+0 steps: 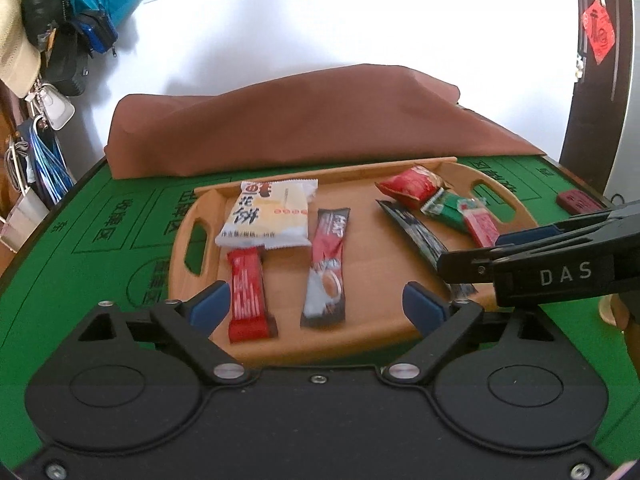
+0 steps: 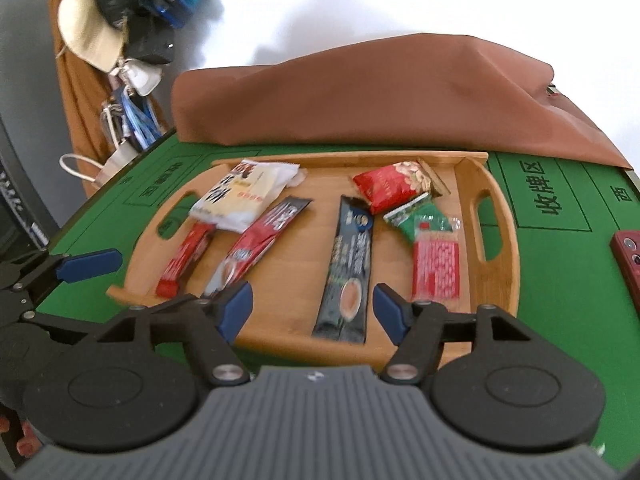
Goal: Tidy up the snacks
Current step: 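Open both tools to release the sticks on the tray and withdraw, then grasp the cream cookie packet with the left tool while the right tool grasps the pink pastry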
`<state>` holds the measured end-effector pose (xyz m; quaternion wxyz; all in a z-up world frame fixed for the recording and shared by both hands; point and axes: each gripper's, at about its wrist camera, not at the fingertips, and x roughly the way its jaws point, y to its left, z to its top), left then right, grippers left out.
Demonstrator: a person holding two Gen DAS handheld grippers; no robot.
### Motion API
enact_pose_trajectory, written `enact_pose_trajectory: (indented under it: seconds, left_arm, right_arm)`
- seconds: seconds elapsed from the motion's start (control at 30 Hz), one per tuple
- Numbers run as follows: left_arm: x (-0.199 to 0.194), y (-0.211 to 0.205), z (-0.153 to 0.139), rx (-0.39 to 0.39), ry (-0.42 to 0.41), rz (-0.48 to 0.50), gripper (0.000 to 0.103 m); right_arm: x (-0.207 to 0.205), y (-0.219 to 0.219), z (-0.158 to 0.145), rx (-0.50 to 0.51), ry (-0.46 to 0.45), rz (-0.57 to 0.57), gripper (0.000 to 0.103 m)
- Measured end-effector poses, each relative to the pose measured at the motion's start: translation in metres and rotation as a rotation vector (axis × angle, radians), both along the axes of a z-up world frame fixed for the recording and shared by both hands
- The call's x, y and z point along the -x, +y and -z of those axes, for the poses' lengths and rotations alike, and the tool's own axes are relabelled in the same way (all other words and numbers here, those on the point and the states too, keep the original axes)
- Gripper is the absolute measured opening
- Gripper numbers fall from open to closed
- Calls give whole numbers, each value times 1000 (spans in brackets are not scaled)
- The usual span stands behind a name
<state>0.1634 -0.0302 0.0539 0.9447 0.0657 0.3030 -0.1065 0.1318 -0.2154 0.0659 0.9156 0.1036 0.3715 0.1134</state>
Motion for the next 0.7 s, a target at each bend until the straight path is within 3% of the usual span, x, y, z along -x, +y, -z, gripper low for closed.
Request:
enact_pose_trajectory:
  seconds: [0.7]
  left_arm:
    - [98, 18, 23, 44, 41, 43, 97]
  right_arm:
    - [91, 15, 15, 7, -4, -109, 83]
